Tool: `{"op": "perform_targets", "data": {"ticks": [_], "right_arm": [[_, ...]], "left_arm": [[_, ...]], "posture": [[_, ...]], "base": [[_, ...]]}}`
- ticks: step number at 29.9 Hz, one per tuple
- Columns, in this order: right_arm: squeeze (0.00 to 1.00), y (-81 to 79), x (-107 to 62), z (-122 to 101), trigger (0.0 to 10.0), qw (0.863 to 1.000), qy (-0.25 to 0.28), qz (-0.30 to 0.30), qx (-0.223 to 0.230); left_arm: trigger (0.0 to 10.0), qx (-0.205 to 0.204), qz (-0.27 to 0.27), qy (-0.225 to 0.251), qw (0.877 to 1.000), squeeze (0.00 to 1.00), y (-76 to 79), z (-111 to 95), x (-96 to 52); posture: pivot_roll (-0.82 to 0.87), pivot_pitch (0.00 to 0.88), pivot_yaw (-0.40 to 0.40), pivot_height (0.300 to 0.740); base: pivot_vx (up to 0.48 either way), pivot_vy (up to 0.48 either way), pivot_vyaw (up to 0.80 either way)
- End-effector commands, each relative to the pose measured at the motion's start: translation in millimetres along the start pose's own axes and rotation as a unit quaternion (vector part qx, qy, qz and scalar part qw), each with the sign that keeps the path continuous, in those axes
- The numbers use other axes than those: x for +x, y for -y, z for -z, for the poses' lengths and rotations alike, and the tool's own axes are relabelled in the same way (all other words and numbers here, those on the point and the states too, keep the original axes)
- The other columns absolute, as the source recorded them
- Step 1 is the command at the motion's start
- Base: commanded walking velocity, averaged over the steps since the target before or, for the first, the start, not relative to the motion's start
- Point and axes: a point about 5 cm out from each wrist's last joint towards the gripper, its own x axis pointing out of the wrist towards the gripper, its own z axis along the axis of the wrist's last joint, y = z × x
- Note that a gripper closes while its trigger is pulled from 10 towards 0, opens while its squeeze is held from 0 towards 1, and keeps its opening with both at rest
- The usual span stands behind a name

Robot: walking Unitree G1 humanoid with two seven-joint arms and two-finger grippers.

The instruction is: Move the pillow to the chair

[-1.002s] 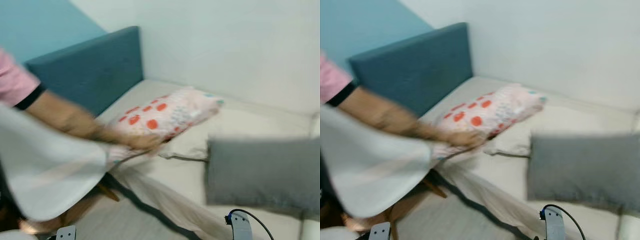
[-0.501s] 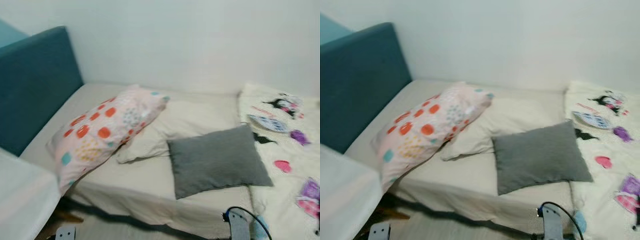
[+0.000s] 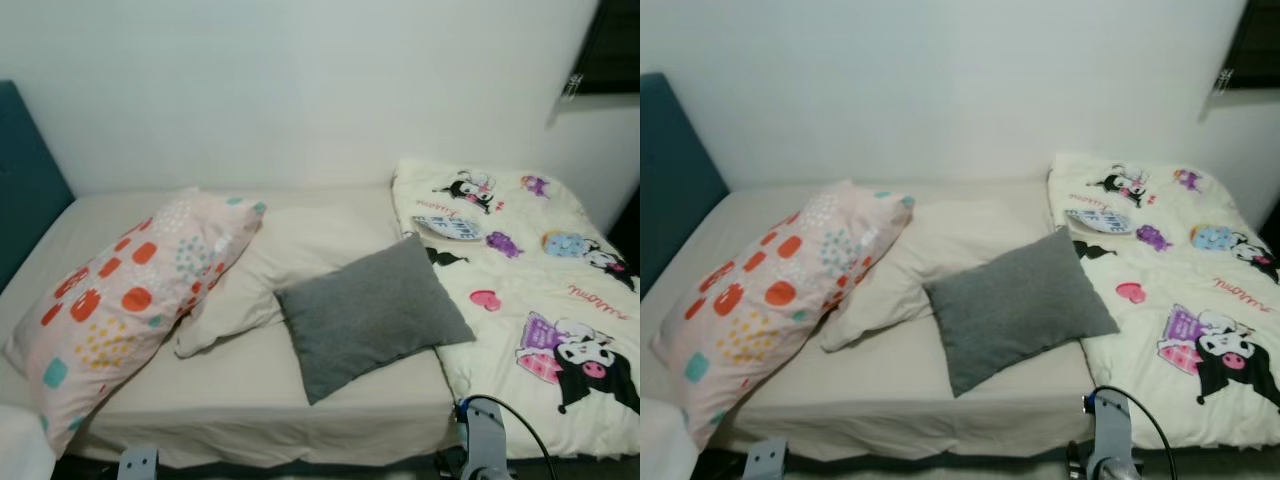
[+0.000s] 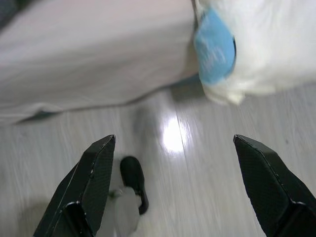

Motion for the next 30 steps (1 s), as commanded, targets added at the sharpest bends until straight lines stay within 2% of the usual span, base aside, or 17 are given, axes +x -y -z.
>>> {"op": "perform_targets", "data": {"ticks": [1, 8, 11, 13, 18, 22, 28, 30], "right_arm": [[0.0, -5.4, 0.1, 2.4, 10.0, 1.0, -0.001, -0.008, 0.011], [0.0, -7.7, -0.3, 7.1, 10.0, 1.0, -0.009, -0.011, -0.002], [0.0, -10.3, 0.1, 2.9, 10.0, 1.0, 0.004, -0.015, 0.014], [0.0, -11.8, 0.9, -6.2, 10.0, 0.999, 0.021, -0.021, 0.03], [0.0, -17.3, 2.0, -22.7, 10.0, 0.998, 0.047, -0.039, 0.031], [0.0, -31.8, 2.1, -53.2, 10.0, 0.993, 0.093, -0.074, 0.03], [0.0, -46.6, 0.3, -72.6, 10.0, 0.985, 0.124, -0.113, 0.031], [0.0, -56.4, -1.6, -82.0, 10.0, 0.979, 0.142, -0.144, 0.032]], "left_arm": [[10.0, 0.002, -0.005, -0.02, 1.0, 0.0, -5.2, 9.7, -2.0], [10.0, 0.0, -0.004, -0.02, 1.0, 0.0, -3.8, 7.3, -1.2], [10.0, -0.001, 0.003, -0.023, 1.0, 0.0, -0.4, 9.0, -1.2], [10.0, -0.01, 0.007, -0.028, 1.0, 0.0, 1.0, 11.3, -1.6], [10.0, -0.006, -0.002, -0.024, 1.0, 0.0, -1.4, 10.8, -1.7], [10.0, -0.006, -0.003, -0.022, 1.0, 0.0, -3.5, 10.2, -1.8], [10.0, -0.001, 0.002, -0.02, 1.0, 0.0, -2.7, 9.9, -1.8], [10.0, -0.001, 0.003, -0.019, 1.0, 0.0, -2.2, 10.2, -1.9]], "posture": [[0.06, 0.0, 0.04, 0.719], [0.06, 0.0, 0.042, 0.719], [0.05, 0.0, 0.059, 0.719], [0.05, 0.0, 0.061, 0.719], [0.05, 0.0, 0.061, 0.719], [0.05, 0.0, 0.056, 0.719], [0.05, 0.0, 0.055, 0.719], [0.05, 0.0, 0.055, 0.719]], "base": [[0.0, -0.48, 0.0], [0.0, -0.48, 0.0], [0.0, -0.48, 0.0], [0.0, -0.289, 0.0], [0.0, 0.0, 0.0], [0.0, 0.0, 0.0], [0.0, 0.0, 0.0], [0.313, 0.0, 0.0]]}}
